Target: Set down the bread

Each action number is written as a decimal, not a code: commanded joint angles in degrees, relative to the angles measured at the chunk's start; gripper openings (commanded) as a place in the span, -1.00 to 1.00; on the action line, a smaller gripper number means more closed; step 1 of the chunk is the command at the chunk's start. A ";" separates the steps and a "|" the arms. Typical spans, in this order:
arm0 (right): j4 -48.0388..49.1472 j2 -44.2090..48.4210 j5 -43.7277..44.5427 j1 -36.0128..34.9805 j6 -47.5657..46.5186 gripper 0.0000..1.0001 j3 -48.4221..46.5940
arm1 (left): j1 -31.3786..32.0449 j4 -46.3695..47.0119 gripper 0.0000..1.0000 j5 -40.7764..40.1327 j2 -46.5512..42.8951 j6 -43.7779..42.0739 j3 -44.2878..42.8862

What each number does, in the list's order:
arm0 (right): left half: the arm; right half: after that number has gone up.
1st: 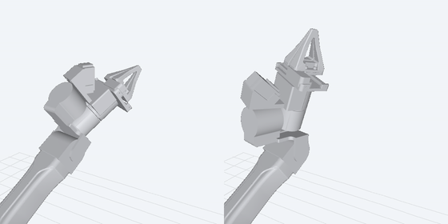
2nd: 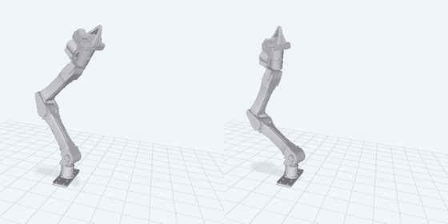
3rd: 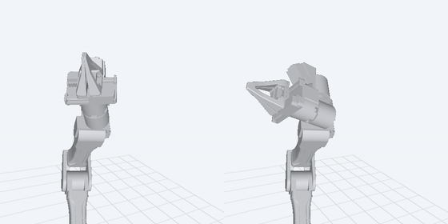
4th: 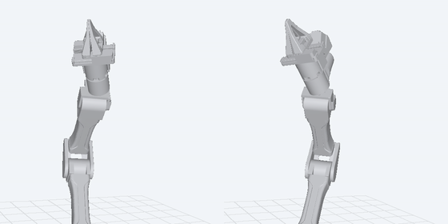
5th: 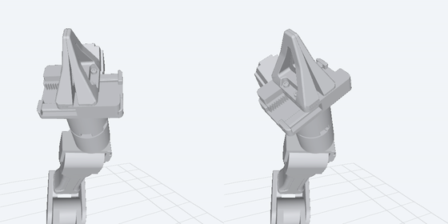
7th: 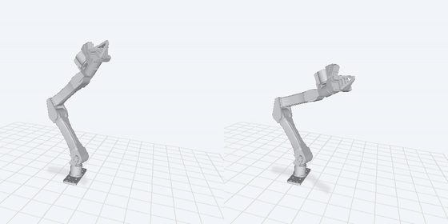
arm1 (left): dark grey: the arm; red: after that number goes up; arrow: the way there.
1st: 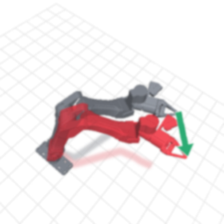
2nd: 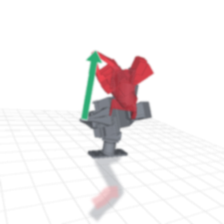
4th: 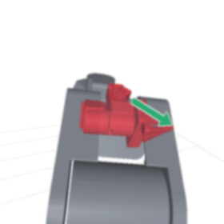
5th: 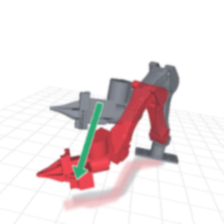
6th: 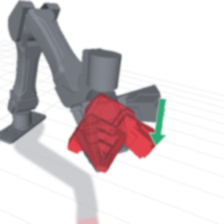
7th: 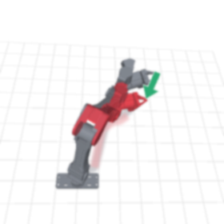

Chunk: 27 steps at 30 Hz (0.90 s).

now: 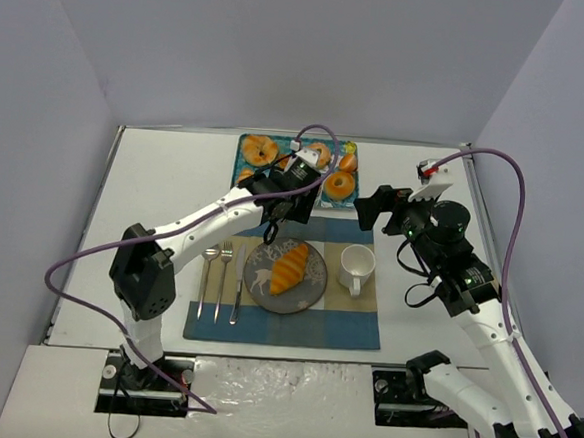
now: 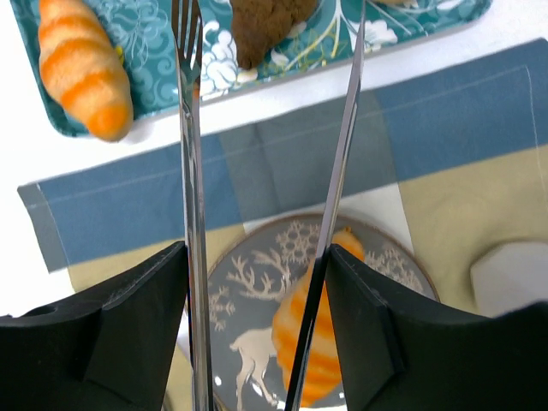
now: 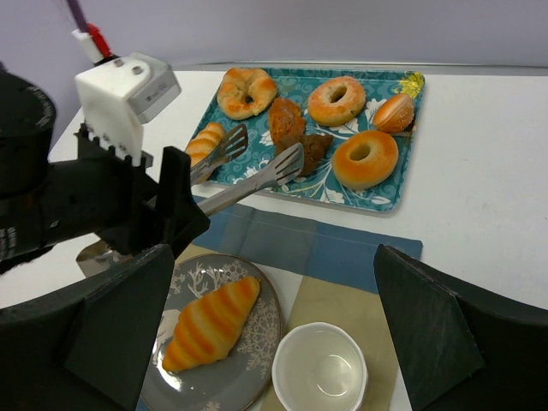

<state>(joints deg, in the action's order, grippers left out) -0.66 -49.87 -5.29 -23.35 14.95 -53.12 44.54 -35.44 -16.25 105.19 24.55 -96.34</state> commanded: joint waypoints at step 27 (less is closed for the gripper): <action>3.82 0.71 -0.33 -0.82 -0.83 1.00 -0.90 | -4.49 -1.00 0.16 4.12 12.85 -3.25 -14.87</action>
<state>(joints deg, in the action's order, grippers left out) -0.64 -49.69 -5.34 -23.73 14.85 -53.12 40.94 -38.67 -12.24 119.73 21.50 -109.27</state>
